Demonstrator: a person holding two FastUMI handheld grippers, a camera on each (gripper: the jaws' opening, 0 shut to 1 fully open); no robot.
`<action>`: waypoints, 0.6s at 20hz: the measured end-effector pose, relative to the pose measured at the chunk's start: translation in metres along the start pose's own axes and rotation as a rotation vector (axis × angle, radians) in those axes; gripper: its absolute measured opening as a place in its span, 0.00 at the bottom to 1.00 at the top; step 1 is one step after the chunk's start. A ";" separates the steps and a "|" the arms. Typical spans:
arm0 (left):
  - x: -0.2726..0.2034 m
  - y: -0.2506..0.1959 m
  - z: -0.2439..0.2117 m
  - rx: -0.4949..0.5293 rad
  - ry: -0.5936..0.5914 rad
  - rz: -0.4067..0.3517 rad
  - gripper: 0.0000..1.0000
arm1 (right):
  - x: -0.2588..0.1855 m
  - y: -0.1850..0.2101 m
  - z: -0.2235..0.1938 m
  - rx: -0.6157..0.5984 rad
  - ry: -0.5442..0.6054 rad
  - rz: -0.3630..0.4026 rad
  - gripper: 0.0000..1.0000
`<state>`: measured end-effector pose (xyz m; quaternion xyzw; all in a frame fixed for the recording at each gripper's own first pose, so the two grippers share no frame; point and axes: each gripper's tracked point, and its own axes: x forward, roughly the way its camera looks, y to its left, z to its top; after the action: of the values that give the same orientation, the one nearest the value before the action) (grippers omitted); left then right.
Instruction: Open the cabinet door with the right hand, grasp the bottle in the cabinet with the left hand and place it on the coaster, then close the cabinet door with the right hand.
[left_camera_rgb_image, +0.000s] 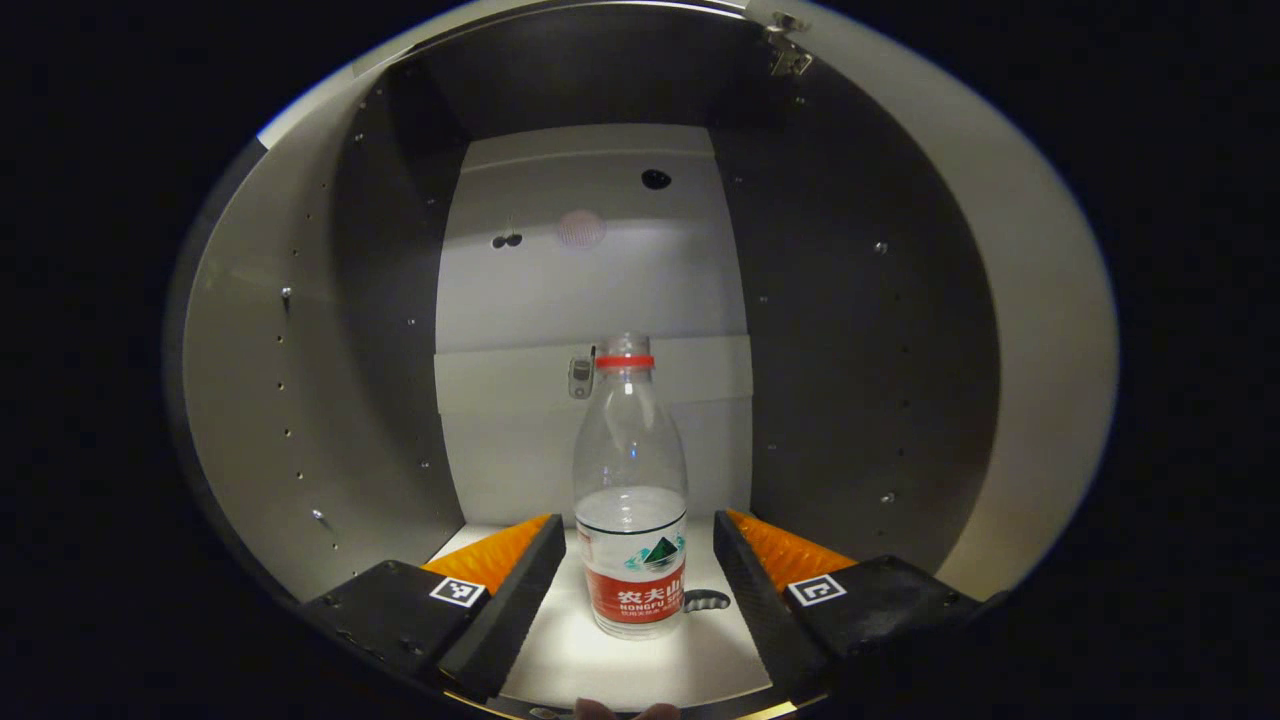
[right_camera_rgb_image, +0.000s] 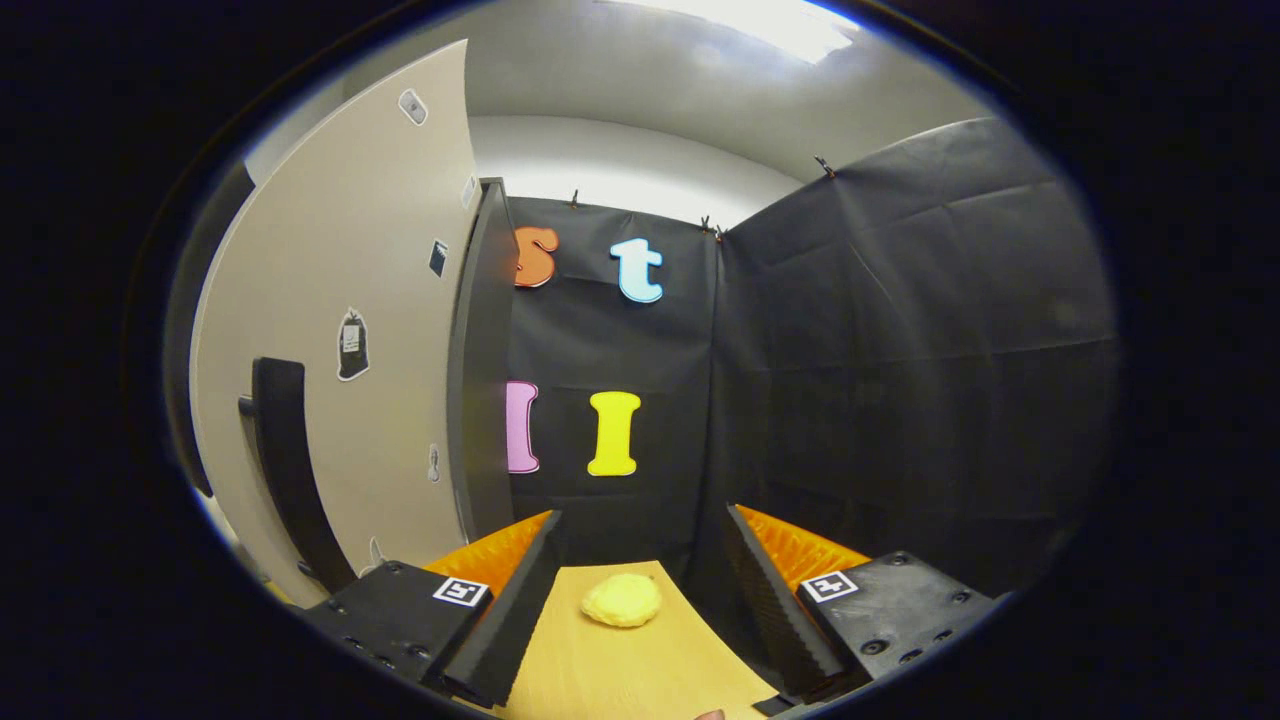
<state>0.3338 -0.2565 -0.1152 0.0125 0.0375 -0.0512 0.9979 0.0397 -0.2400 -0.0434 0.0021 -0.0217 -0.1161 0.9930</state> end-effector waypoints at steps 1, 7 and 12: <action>0.006 0.000 -0.002 -0.022 0.008 0.008 0.92 | 0.003 -0.006 -0.002 -0.002 0.001 -0.013 0.94; 0.033 0.006 -0.015 -0.021 0.033 0.022 0.94 | 0.010 -0.013 -0.009 -0.027 0.009 -0.016 0.98; 0.021 0.011 -0.005 -0.022 0.022 0.025 0.75 | 0.013 -0.011 -0.013 -0.016 -0.003 -0.001 0.97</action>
<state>0.3554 -0.2477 -0.1214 0.0027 0.0491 -0.0384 0.9981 0.0502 -0.2538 -0.0559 -0.0058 -0.0225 -0.1170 0.9929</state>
